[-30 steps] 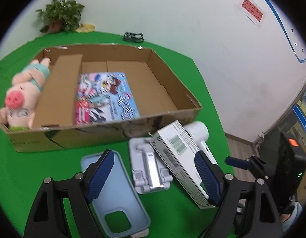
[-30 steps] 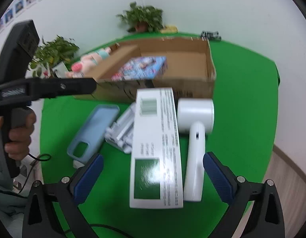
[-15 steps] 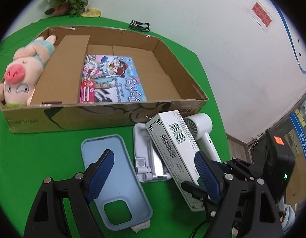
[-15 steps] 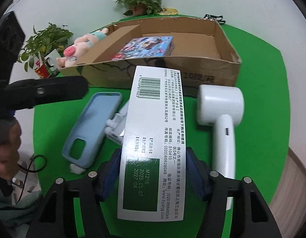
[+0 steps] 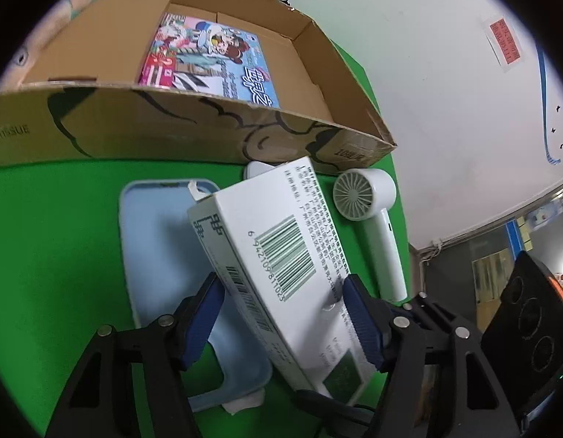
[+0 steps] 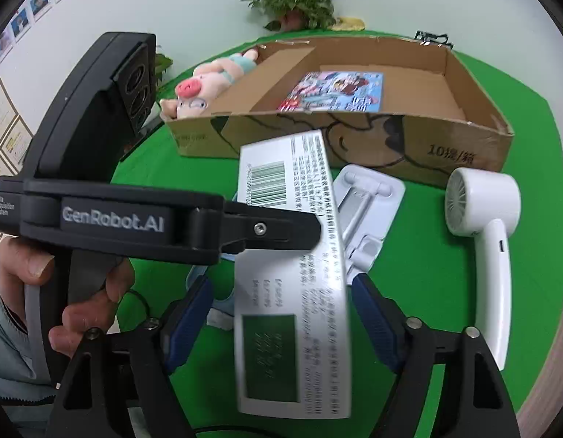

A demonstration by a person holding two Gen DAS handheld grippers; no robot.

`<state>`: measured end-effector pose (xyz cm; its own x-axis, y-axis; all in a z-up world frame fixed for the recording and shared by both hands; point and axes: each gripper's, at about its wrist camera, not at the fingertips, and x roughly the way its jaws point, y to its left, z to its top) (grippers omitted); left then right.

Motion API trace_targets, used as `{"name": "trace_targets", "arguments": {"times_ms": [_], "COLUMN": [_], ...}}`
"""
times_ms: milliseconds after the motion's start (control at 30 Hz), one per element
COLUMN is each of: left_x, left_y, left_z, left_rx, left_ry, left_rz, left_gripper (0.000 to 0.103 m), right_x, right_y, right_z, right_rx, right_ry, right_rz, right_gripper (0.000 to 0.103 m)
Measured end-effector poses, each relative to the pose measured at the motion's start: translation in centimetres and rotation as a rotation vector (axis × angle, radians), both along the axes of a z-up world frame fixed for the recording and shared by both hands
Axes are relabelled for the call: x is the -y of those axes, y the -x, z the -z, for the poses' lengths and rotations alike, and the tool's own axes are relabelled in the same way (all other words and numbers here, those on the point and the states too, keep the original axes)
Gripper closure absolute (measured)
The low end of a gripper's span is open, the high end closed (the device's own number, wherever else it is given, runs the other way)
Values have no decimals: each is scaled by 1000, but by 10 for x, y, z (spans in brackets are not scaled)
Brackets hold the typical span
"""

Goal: Organize objects
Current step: 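Grasp the white medicine box with the left gripper and lift it, then carry the medicine box over the open box beside the game box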

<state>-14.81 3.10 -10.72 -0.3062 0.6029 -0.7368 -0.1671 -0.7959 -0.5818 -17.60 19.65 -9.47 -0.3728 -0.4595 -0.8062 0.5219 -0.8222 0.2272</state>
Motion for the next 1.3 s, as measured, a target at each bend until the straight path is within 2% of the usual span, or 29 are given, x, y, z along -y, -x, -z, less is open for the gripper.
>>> {"name": "trace_targets", "arguments": {"times_ms": [100,133,200,400,500,667,833,1033,1300], "left_x": [-1,-1,1,2,2,2,-6,-17,-17], "left_y": [-1,0,0,-2,-5,-3,8,29,72], "left_z": [1,0,1,-11,-24,-58,-105,-158,-190], "left_rx": [0,-1,0,-40,-84,-177,-293,-404,-424], "left_ry": [-4,-7,-14,-8,5,7,20,41,9], "left_rz": [8,9,6,3,4,13,36,68,80], "left_gripper": [38,39,41,48,50,50,50,50,50], "right_x": [11,16,16,3,2,-1,-4,-7,-5], "right_y": [-5,-5,-7,-4,-4,-5,3,27,68], "right_z": [3,3,5,2,-4,-34,-70,-116,-152], "right_rx": [-36,-52,-67,-37,-58,-153,-245,-340,-358], "right_ry": [-73,-99,-118,-41,-20,7,22,-18,-41], "right_rz": [-21,-23,-16,20,32,55,85,101,150], "right_gripper": [32,39,42,44,44,44,44,44,45]}}
